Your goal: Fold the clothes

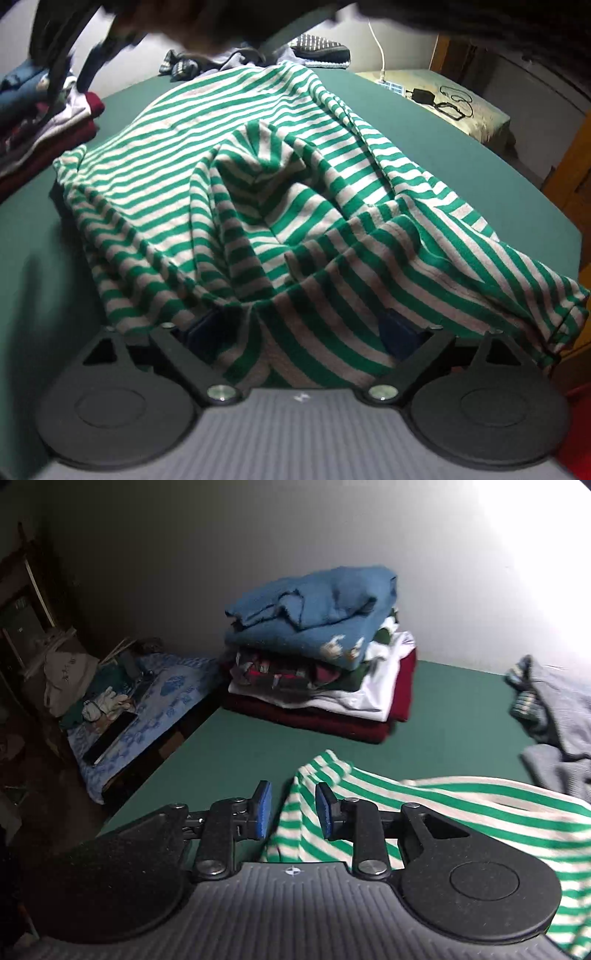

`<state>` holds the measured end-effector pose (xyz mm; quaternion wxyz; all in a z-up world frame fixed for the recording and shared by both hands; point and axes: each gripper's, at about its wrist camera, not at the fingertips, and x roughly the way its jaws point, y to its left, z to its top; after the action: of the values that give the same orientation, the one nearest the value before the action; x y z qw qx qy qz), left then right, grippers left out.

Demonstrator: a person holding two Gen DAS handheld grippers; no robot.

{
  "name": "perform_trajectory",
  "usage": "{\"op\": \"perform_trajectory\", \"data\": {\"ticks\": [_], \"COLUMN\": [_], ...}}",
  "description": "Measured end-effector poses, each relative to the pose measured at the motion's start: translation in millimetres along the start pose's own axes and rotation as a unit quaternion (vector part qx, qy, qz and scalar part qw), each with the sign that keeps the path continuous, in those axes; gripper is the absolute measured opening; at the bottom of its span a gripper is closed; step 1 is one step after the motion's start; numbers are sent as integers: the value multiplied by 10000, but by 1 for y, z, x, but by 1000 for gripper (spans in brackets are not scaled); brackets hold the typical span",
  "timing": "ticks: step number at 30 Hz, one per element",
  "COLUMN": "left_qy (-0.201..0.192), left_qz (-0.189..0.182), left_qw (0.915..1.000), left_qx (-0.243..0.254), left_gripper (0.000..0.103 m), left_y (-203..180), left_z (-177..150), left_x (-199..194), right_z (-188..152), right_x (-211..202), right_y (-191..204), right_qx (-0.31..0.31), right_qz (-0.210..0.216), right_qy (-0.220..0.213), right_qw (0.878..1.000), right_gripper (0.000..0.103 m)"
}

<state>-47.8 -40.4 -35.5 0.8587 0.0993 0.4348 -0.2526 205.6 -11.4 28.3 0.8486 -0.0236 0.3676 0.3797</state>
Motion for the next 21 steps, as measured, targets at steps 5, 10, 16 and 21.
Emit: {"op": "perform_trajectory", "data": {"ticks": [5, 10, 16, 21], "left_qy": [-148, -182, -255, -339], "left_qz": [-32, -175, -314, -445], "left_qw": [9999, 9994, 9987, 9976], "left_qx": [61, 227, 299, 413], "left_gripper": [98, 101, 101, 101], "left_y": [-6, -7, -5, -4], "left_z": [-4, -7, -10, -13], "left_x": [2, 4, 5, 5], "right_z": [-3, -6, -1, -8], "right_x": [56, 81, 42, 14], "right_y": [12, 11, -6, -39], "right_qx": [-20, -109, 276, 484], "right_qz": [-270, -693, -662, -1010], "right_qy": [165, 421, -84, -311], "right_qw": [9995, 9967, 9974, 9932], "right_gripper": [28, 13, 3, 3]}}
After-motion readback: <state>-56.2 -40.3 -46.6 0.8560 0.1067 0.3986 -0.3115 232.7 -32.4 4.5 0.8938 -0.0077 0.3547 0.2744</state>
